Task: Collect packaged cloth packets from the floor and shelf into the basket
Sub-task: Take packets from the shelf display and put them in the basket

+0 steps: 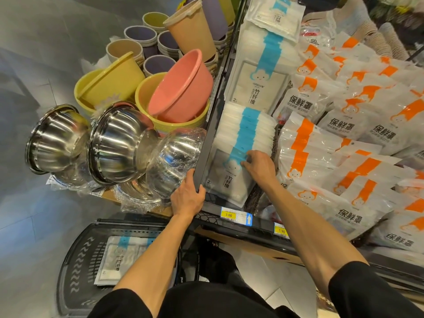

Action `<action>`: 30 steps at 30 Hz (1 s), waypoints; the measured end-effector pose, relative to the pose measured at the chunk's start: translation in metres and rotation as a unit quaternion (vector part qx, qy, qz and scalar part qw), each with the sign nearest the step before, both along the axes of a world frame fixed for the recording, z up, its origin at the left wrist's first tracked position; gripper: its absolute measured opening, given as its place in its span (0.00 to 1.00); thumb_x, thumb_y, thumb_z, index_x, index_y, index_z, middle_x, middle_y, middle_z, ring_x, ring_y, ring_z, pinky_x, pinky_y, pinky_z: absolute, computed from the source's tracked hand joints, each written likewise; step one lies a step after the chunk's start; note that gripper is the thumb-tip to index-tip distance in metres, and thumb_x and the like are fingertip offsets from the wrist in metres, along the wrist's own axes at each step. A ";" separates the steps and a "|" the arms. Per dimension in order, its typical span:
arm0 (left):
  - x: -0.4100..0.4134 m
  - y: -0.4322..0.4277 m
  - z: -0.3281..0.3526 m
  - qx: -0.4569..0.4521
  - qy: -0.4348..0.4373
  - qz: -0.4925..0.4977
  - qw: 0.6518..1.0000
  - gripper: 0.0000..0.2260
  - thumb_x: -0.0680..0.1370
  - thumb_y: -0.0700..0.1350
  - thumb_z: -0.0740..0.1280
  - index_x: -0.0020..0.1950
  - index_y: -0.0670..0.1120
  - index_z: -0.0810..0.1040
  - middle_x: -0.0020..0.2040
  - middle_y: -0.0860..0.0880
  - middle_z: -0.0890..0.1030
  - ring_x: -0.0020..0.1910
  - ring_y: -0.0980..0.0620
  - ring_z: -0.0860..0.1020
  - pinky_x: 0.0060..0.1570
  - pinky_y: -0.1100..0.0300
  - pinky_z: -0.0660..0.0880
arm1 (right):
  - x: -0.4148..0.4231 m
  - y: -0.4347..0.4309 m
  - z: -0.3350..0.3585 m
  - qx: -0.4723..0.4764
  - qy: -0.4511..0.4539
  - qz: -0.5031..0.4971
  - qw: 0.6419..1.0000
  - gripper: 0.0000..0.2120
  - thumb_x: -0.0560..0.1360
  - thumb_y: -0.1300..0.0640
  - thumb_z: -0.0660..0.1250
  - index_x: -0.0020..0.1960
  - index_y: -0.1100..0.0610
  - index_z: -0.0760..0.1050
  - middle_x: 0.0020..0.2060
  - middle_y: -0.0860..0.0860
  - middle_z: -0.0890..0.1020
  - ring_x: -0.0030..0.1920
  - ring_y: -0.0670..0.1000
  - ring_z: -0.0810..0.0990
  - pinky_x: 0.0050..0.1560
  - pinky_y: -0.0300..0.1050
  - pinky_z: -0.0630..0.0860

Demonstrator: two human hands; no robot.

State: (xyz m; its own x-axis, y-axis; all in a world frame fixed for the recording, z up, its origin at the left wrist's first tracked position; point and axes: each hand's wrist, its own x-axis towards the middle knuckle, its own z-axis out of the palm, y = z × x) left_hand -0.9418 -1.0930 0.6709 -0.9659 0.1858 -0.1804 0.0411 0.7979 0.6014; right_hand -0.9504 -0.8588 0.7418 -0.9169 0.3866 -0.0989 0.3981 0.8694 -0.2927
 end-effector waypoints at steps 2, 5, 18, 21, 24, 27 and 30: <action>0.000 0.000 0.000 -0.001 0.002 -0.002 1.000 0.25 0.81 0.53 0.62 0.76 0.52 0.60 0.59 0.46 0.81 0.49 0.41 0.81 0.48 0.45 0.79 | 0.000 0.000 0.001 0.002 0.002 0.003 1.000 0.13 0.75 0.53 0.72 0.39 0.58 0.71 0.38 0.53 0.79 0.40 0.57 0.77 0.36 0.50 0.73; 0.001 0.000 0.001 -0.003 -0.002 -0.005 1.000 0.25 0.81 0.53 0.62 0.76 0.52 0.59 0.61 0.46 0.80 0.50 0.41 0.81 0.49 0.45 0.79 | -0.001 0.000 0.005 0.002 0.004 0.008 1.000 0.09 0.75 0.53 0.71 0.45 0.58 0.74 0.43 0.54 0.80 0.44 0.57 0.78 0.39 0.50 0.74; -0.023 -0.020 0.037 -0.067 -0.025 -0.146 0.987 0.22 0.85 0.57 0.53 0.74 0.46 0.65 0.66 0.41 0.76 0.63 0.39 0.76 0.59 0.42 0.74 | 0.001 -0.019 0.041 0.072 -0.086 0.045 0.993 0.20 0.77 0.50 0.66 0.65 0.59 0.70 0.59 0.59 0.75 0.58 0.61 0.74 0.53 0.54 0.73; -0.038 -0.026 0.065 -0.140 -0.012 -0.179 0.974 0.21 0.83 0.53 0.58 0.74 0.46 0.66 0.68 0.41 0.75 0.66 0.38 0.74 0.60 0.44 0.72 | 0.007 -0.029 0.055 0.101 -0.094 0.051 0.989 0.21 0.78 0.48 0.66 0.66 0.59 0.70 0.60 0.59 0.74 0.59 0.61 0.74 0.55 0.56 0.73; -0.048 -0.027 0.096 -0.182 0.004 -0.199 0.963 0.21 0.81 0.50 0.60 0.73 0.46 0.67 0.69 0.40 0.74 0.67 0.38 0.73 0.62 0.43 0.71 | 0.016 -0.040 0.070 0.105 -0.094 0.051 0.989 0.24 0.77 0.48 0.66 0.69 0.57 0.69 0.63 0.58 0.73 0.61 0.60 0.73 0.59 0.58 0.73; -0.055 -0.029 0.124 -0.200 0.048 -0.206 0.957 0.22 0.80 0.51 0.61 0.73 0.46 0.67 0.72 0.40 0.72 0.69 0.38 0.71 0.64 0.42 0.70 | 0.025 -0.051 0.085 0.098 -0.099 0.056 0.989 0.26 0.77 0.48 0.66 0.72 0.56 0.67 0.65 0.58 0.72 0.63 0.60 0.71 0.62 0.59 0.72; -0.052 -0.031 0.147 -0.211 0.089 -0.214 0.950 0.24 0.81 0.53 0.62 0.74 0.46 0.66 0.72 0.41 0.72 0.69 0.38 0.70 0.63 0.43 0.70 | 0.036 -0.060 0.099 0.101 -0.095 0.060 0.988 0.27 0.77 0.46 0.67 0.72 0.55 0.67 0.67 0.57 0.71 0.65 0.60 0.71 0.63 0.59 0.72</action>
